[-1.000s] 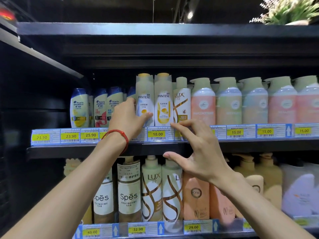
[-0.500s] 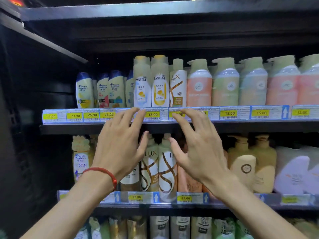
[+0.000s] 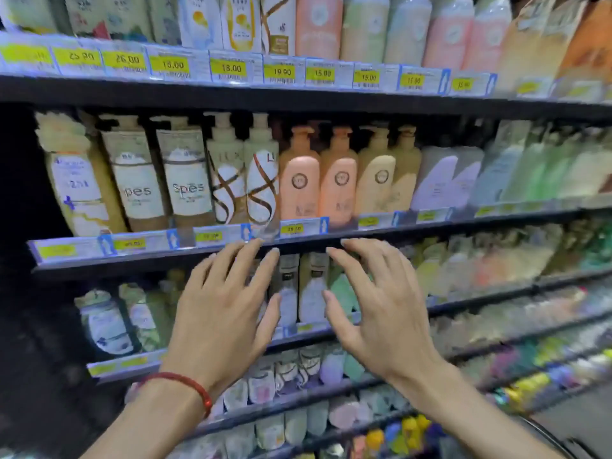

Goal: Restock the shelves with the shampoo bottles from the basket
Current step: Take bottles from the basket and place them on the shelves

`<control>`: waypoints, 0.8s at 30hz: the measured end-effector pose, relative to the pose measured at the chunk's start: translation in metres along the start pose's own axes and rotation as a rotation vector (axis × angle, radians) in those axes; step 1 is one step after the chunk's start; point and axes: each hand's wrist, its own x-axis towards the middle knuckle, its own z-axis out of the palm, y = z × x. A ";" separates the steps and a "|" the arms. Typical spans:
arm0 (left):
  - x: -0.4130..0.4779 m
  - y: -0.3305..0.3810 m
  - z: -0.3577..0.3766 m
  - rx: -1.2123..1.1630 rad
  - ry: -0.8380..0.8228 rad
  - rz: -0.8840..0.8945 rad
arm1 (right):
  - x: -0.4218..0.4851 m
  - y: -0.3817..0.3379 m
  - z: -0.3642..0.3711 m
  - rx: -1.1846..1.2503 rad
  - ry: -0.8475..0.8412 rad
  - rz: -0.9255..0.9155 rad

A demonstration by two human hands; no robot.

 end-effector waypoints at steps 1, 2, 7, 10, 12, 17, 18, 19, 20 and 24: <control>-0.013 0.007 0.006 -0.022 -0.041 0.024 | -0.019 -0.003 -0.003 -0.016 -0.028 0.017; -0.025 0.014 0.011 -0.044 -0.075 0.053 | -0.038 -0.007 -0.007 -0.031 -0.061 0.041; -0.080 0.060 0.033 -0.157 -0.197 0.182 | -0.128 -0.018 -0.031 -0.077 -0.201 0.211; -0.101 0.092 0.042 -0.222 -0.251 0.235 | -0.176 -0.017 -0.051 -0.121 -0.282 0.314; -0.112 0.117 0.046 -0.248 -0.291 0.257 | -0.208 -0.011 -0.064 -0.142 -0.325 0.374; -0.127 0.194 0.061 -0.295 -0.390 0.318 | -0.285 0.022 -0.094 -0.182 -0.388 0.497; -0.127 0.212 0.064 -0.307 -0.407 0.324 | -0.300 0.033 -0.100 -0.191 -0.388 0.528; -0.127 0.231 0.068 -0.314 -0.424 0.331 | -0.313 0.045 -0.105 -0.199 -0.387 0.555; -0.126 0.251 0.070 -0.316 -0.435 0.337 | -0.326 0.058 -0.112 -0.209 -0.384 0.576; -0.119 0.339 0.080 -0.317 -0.442 0.354 | -0.378 0.124 -0.147 -0.229 -0.421 0.622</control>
